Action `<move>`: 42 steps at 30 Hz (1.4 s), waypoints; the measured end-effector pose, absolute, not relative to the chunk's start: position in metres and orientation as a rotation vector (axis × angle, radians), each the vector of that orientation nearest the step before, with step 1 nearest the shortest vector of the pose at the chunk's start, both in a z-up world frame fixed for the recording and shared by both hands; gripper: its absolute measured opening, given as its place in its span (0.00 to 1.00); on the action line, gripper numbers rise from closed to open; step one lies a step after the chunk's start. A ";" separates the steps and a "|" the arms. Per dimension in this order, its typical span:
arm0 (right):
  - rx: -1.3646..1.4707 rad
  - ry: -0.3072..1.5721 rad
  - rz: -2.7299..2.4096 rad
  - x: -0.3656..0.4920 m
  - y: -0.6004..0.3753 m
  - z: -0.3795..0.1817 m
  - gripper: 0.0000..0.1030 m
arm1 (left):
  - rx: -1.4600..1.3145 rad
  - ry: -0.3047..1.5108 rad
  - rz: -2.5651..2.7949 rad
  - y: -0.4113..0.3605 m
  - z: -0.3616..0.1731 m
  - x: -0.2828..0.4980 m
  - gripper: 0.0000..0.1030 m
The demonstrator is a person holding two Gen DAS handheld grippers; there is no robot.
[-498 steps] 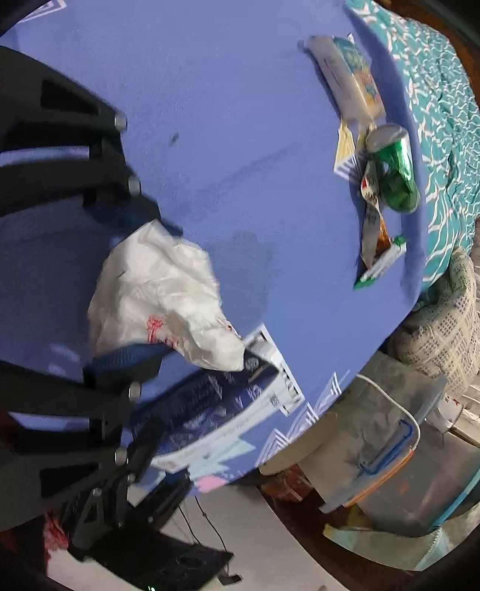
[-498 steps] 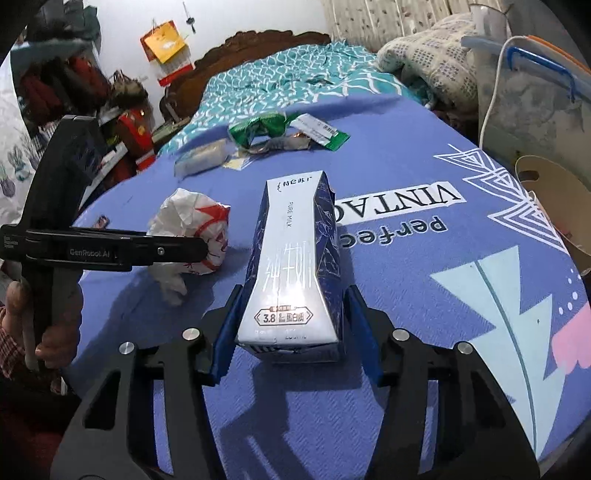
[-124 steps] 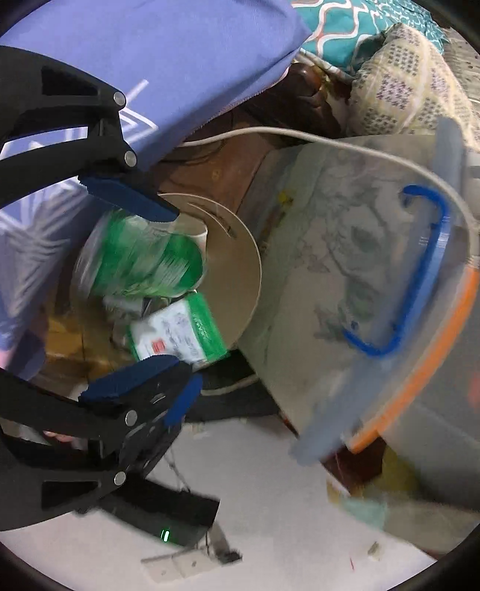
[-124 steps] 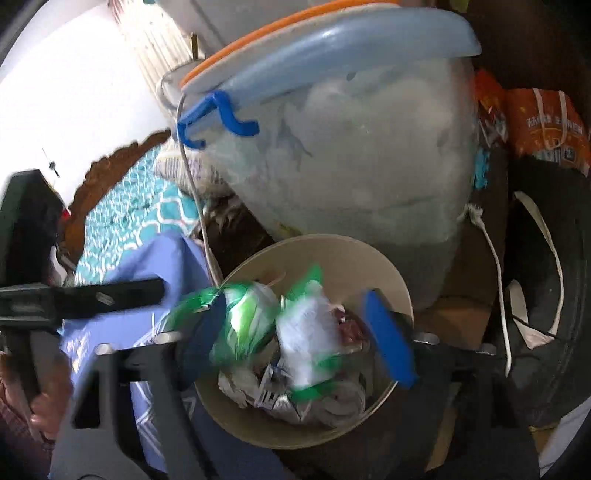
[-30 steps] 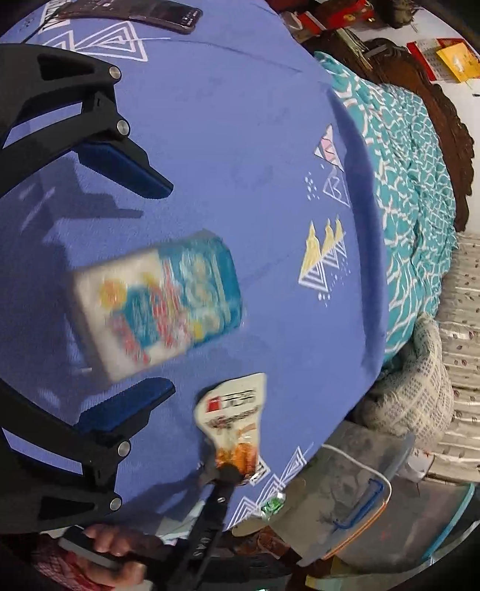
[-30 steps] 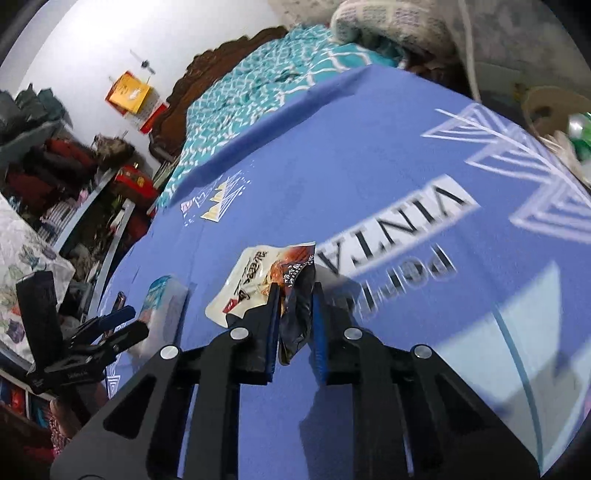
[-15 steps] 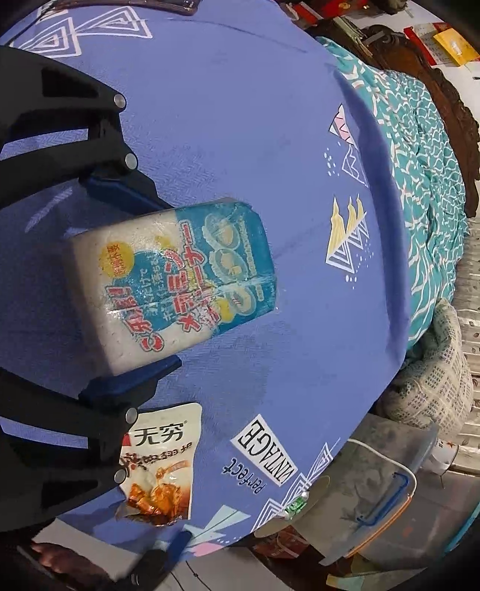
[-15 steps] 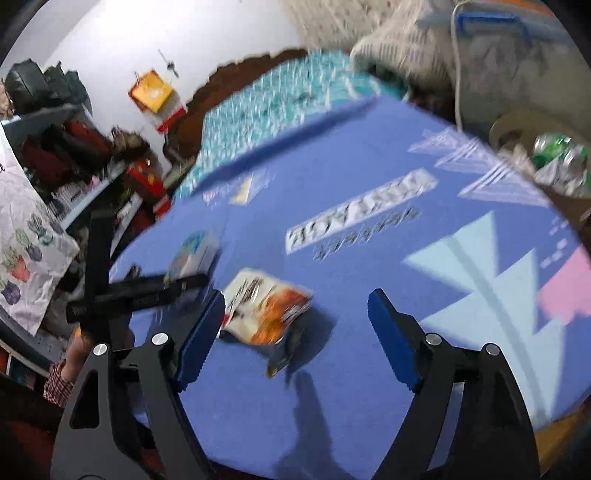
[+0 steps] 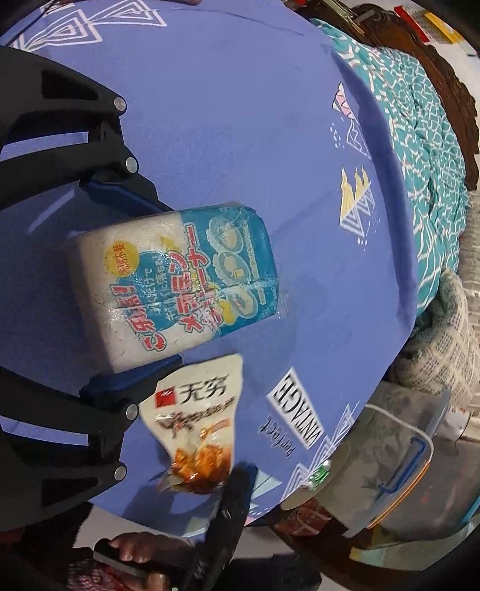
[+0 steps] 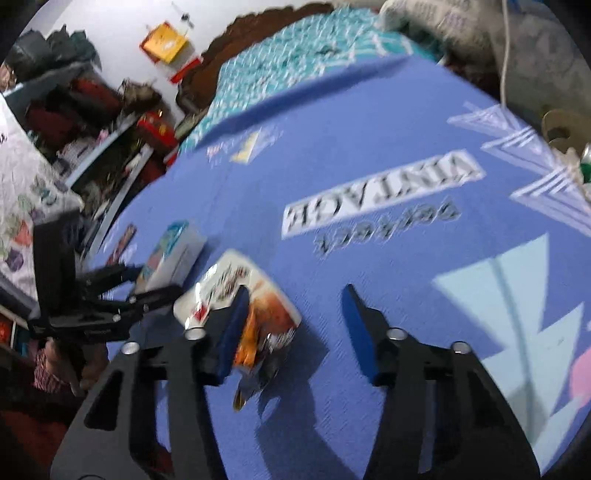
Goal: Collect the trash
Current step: 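Hold the pack in the left tool while the right tool grasps the orange snack wrapper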
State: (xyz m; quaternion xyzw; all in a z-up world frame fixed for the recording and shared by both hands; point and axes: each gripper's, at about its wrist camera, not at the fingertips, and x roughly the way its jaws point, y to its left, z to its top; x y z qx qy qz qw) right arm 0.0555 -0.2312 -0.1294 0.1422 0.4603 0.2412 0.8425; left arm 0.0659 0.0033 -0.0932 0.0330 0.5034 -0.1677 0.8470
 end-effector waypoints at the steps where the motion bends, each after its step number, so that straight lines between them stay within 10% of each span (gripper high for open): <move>1: 0.293 0.976 0.512 0.052 -0.227 -0.133 0.46 | 0.087 1.058 -0.351 0.000 -0.094 0.064 0.64; 23: 0.680 0.861 0.263 -0.011 -0.294 -0.124 0.19 | 0.074 1.043 -0.349 -0.012 -0.094 0.063 0.65; 42: 0.694 0.929 0.387 0.006 -0.246 -0.132 0.28 | 0.129 1.030 -0.451 -0.065 -0.096 0.050 0.65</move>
